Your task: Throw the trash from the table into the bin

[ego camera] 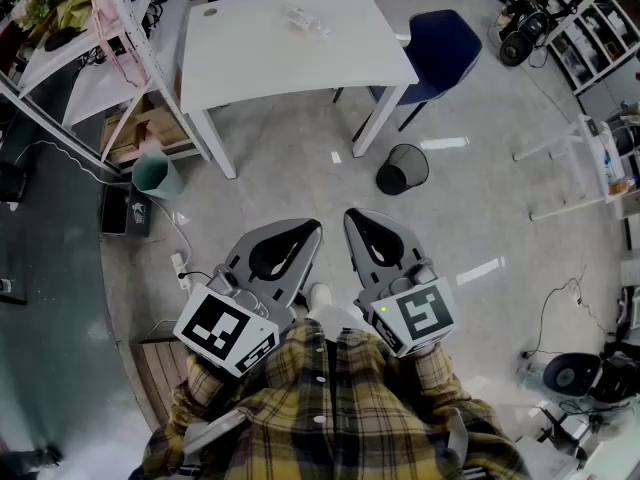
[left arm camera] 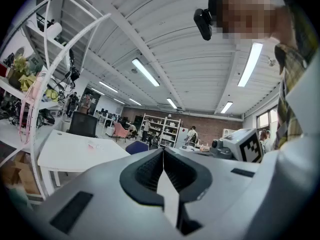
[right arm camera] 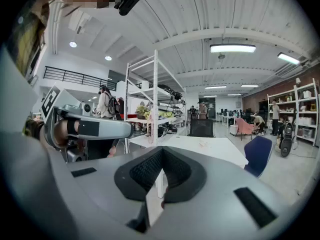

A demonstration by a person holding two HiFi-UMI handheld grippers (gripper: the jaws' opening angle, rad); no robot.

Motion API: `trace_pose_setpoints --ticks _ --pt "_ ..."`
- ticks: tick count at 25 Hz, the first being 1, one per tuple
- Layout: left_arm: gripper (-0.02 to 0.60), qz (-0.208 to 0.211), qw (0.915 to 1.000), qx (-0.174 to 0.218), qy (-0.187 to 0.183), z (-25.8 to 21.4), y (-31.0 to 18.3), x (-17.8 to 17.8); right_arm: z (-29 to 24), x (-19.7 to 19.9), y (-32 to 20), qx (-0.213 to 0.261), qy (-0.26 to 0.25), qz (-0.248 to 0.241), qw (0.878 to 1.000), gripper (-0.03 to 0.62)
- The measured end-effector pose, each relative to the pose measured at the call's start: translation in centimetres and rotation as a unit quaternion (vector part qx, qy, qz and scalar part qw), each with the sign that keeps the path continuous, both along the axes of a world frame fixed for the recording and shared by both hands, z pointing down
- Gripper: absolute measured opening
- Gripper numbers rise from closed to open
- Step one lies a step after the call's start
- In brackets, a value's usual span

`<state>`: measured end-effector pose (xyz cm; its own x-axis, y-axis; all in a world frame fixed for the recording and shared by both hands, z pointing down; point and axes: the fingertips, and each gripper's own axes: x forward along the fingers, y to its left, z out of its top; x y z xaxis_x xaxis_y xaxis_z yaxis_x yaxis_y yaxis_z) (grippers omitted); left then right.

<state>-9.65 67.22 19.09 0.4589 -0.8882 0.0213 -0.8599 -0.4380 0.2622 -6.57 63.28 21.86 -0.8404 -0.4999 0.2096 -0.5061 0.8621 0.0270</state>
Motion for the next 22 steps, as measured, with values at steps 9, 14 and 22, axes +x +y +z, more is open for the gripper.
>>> trace_pose_setpoints --ticks 9,14,22 --pt "0.011 -0.019 0.9998 0.008 -0.008 -0.9 -1.3 2.1 -0.8 2.3 -1.3 -0.006 -0.018 -0.016 1.0 -0.002" --pt "0.011 -0.032 0.9993 0.014 -0.014 -1.1 -2.5 4.0 -0.8 4.3 -2.3 -0.005 -0.028 -0.025 0.999 -0.002" --pt "0.011 -0.033 0.9992 0.009 -0.022 -0.8 -4.2 8.2 0.0 8.1 -4.1 -0.013 -0.031 -0.036 0.999 -0.002"
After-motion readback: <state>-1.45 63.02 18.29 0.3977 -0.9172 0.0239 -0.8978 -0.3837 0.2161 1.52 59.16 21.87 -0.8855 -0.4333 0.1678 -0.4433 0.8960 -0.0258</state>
